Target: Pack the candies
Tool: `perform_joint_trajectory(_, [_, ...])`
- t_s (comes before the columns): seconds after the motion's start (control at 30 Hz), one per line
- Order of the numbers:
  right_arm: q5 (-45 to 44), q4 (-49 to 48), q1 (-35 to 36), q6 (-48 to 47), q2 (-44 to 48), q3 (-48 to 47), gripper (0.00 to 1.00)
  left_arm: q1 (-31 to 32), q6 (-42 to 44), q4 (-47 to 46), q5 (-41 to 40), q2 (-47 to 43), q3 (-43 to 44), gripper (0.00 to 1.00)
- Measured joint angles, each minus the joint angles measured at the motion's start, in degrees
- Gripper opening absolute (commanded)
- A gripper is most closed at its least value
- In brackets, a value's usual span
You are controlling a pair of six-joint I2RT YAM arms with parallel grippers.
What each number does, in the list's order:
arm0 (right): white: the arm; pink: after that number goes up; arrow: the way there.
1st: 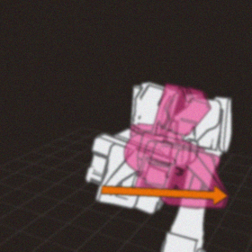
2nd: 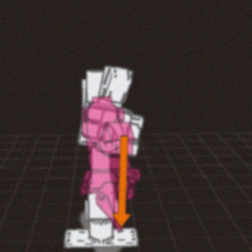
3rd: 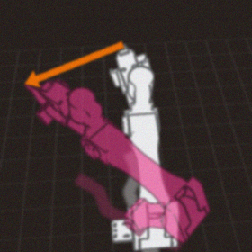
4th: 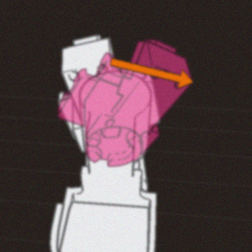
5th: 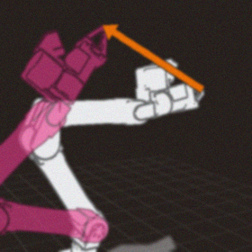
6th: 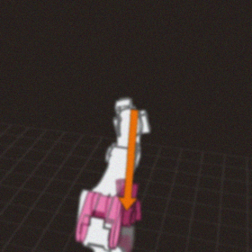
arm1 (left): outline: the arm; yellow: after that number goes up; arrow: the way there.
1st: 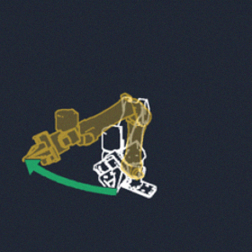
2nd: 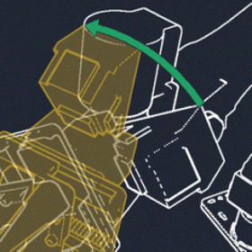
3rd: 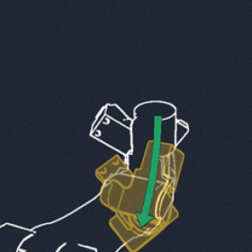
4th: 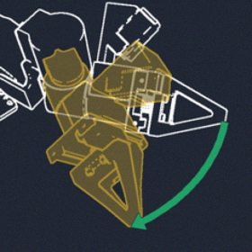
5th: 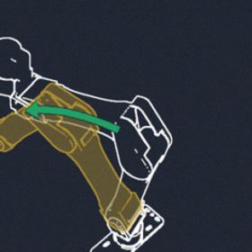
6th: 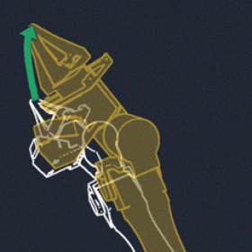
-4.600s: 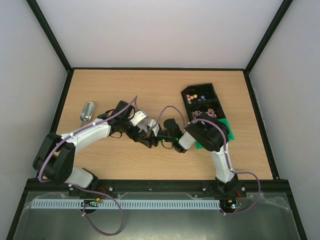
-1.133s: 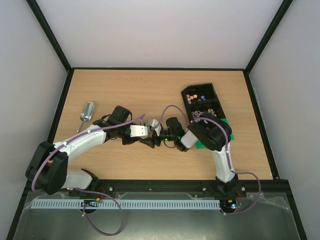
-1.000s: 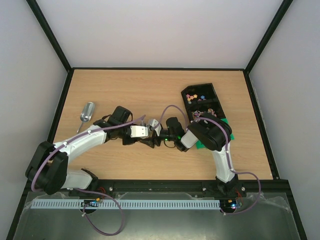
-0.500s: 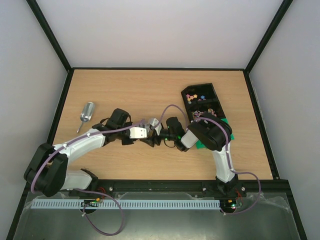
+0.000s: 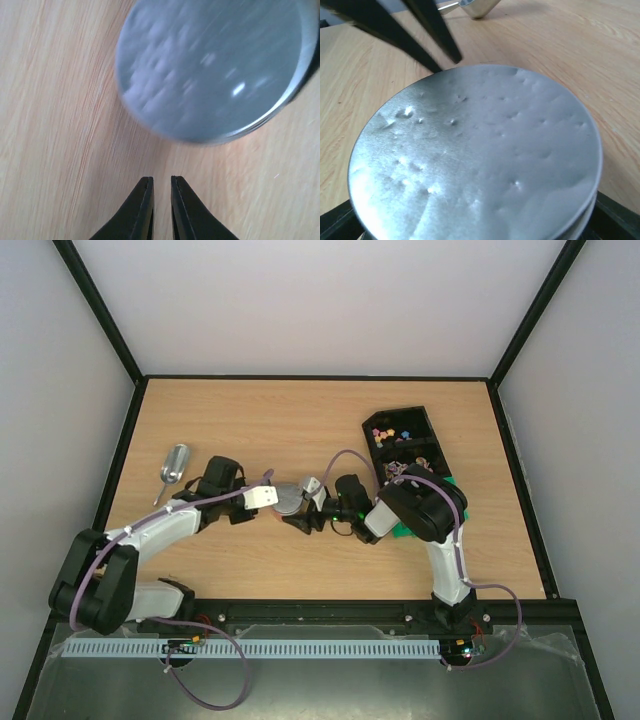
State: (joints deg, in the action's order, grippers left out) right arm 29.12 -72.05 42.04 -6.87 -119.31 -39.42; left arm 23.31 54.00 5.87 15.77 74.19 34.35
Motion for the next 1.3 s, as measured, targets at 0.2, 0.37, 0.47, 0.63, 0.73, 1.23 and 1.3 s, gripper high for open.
perform_joint_trajectory(0.2, [1.75,0.13,0.09,-0.24,0.31,0.70,0.42,-4.33,-0.63,-0.81,-4.87,1.44,-1.05,0.26])
perform_joint_trajectory(0.37, [1.81,0.15,0.09,-0.04,0.33,0.70,0.42,-4.59,-2.82,3.19,-0.31,-2.21,-0.74,0.46])
perform_joint_trajectory(0.47, [1.84,0.17,0.09,0.13,0.33,0.70,0.41,-3.30,-5.42,5.95,3.21,-4.09,0.15,0.47])
perform_joint_trajectory(0.63, [1.92,0.17,0.09,0.22,0.33,0.70,0.41,1.22,-7.58,9.03,7.17,-3.54,3.80,0.41])
perform_joint_trajectory(0.73, [1.92,0.20,0.09,0.22,0.33,0.68,0.41,4.59,-7.85,9.29,7.69,-2.01,5.90,0.41])
perform_joint_trajectory(1.23, [1.68,0.20,-0.02,0.24,0.33,0.68,0.39,10.14,-8.72,6.84,0.24,3.61,6.43,0.23])
perform_joint_trajectory(1.3, [1.40,0.20,-0.09,0.24,0.33,0.68,0.38,10.14,-8.20,6.21,0.00,3.45,6.05,0.22])
